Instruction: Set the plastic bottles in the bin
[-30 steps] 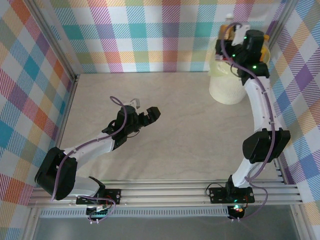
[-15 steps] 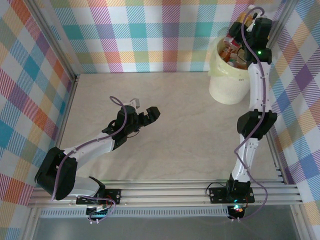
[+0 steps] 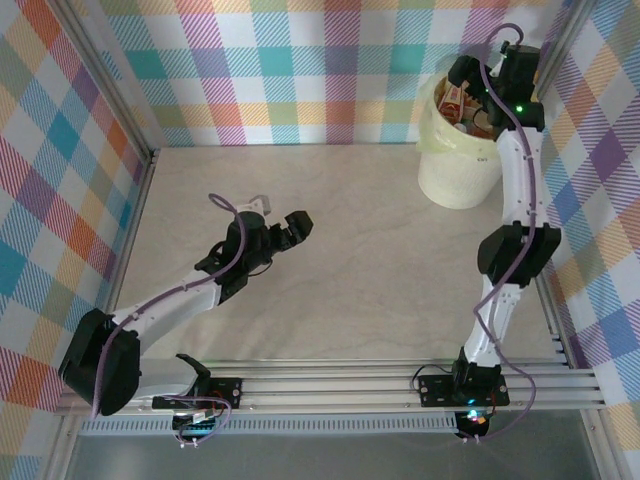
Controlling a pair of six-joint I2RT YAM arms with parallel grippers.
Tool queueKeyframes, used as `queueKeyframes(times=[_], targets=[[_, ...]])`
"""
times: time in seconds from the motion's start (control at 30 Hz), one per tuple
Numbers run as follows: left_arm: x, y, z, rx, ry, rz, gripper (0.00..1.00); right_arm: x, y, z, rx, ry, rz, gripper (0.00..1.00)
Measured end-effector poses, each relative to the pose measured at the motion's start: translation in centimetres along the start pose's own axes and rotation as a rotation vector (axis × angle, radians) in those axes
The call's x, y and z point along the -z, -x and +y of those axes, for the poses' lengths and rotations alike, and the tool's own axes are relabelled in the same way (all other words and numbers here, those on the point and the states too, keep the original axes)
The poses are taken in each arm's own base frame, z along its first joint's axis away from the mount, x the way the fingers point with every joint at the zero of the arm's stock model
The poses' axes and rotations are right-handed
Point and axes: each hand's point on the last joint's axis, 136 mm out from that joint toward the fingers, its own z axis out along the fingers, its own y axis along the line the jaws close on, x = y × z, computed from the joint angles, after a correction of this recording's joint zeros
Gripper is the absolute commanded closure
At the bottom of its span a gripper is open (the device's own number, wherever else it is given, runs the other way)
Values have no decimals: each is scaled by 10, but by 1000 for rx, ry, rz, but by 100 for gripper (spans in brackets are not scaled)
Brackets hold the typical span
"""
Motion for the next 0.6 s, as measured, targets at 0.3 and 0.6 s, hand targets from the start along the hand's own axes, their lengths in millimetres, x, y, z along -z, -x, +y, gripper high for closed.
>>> queueKeyframes(times=[0.3,0.6], targets=[[70,55,47,-132,291,-291,0,138,-32,18,146,115,-87,0],[144,90,139,-276,697,-493,0,173,-180,-54,182,28,19,0]])
